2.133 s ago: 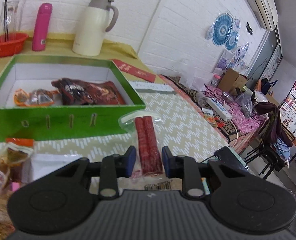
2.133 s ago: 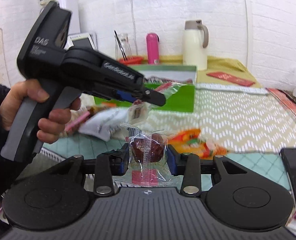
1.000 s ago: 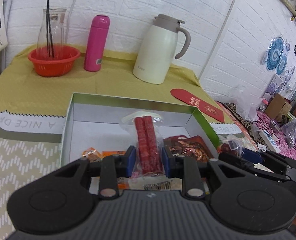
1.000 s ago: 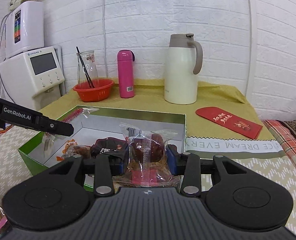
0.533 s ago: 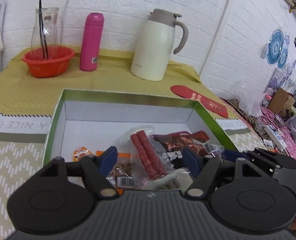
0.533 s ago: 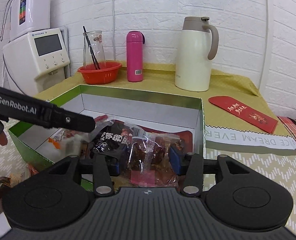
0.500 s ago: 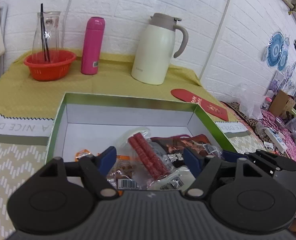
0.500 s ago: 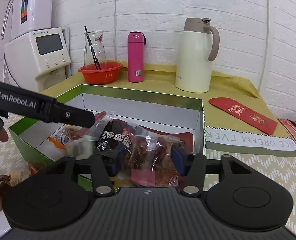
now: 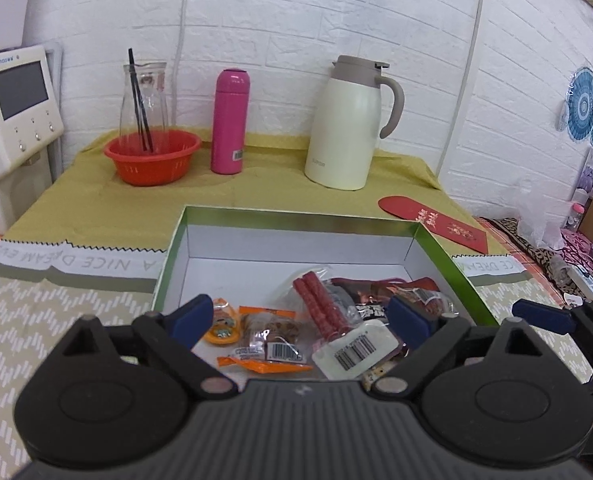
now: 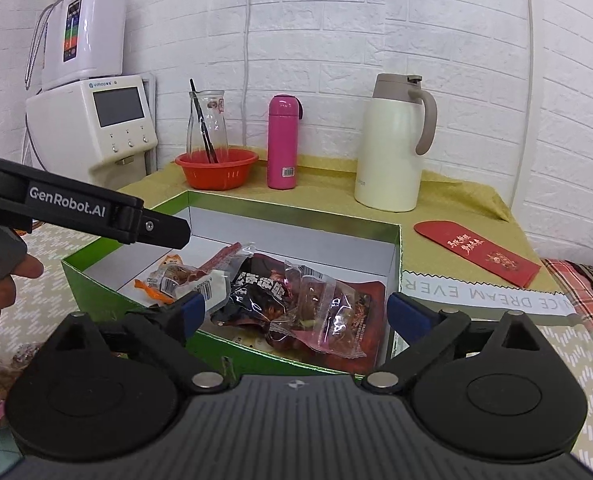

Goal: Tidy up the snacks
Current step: 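Open both grippers to drop the date bag and sausages into the box, then grasp the orange chip bag on the table with both grippers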

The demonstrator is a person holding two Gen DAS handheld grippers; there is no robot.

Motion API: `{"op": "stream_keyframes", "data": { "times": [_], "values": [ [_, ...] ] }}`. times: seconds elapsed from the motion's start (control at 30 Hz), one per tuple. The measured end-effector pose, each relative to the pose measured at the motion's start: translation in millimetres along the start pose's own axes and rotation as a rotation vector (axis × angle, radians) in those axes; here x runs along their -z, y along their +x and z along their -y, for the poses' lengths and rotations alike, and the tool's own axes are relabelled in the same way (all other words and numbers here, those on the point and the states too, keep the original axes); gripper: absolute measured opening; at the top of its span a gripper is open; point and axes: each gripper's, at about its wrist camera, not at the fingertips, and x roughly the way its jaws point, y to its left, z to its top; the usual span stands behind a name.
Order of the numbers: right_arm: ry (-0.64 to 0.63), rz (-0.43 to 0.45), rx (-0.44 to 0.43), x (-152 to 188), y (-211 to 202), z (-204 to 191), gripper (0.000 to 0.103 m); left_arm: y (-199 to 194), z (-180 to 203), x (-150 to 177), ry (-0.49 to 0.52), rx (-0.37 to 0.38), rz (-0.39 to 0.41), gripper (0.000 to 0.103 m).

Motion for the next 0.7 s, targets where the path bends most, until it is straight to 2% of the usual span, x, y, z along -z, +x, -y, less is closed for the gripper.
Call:
{"op": "stream_keyframes", "data": {
  "times": [0.27,0.47,0.57,0.7],
  "values": [
    [-0.022,0.044,0.009,-0.3,-36.9,-6.0,0.103,-35.1,8.9,5.1,-0.008,0.045,0.038,0.093],
    [-0.039,0.087,0.029,10.7,-76.6,-7.3,0.103,-69.2,23.2,19.3,0.033,0.090,0.065,0.093],
    [-0.028,0.092,0.071,23.3,-98.3,-3.4,0.103,-85.8,28.8,35.4,0.027,0.164,0.055,0.093],
    [0.032,0.076,0.093,53.4,-117.5,9.2,0.103,-101.9,37.1,61.5,0.028,0.191,0.038,0.093]
  ]
}}
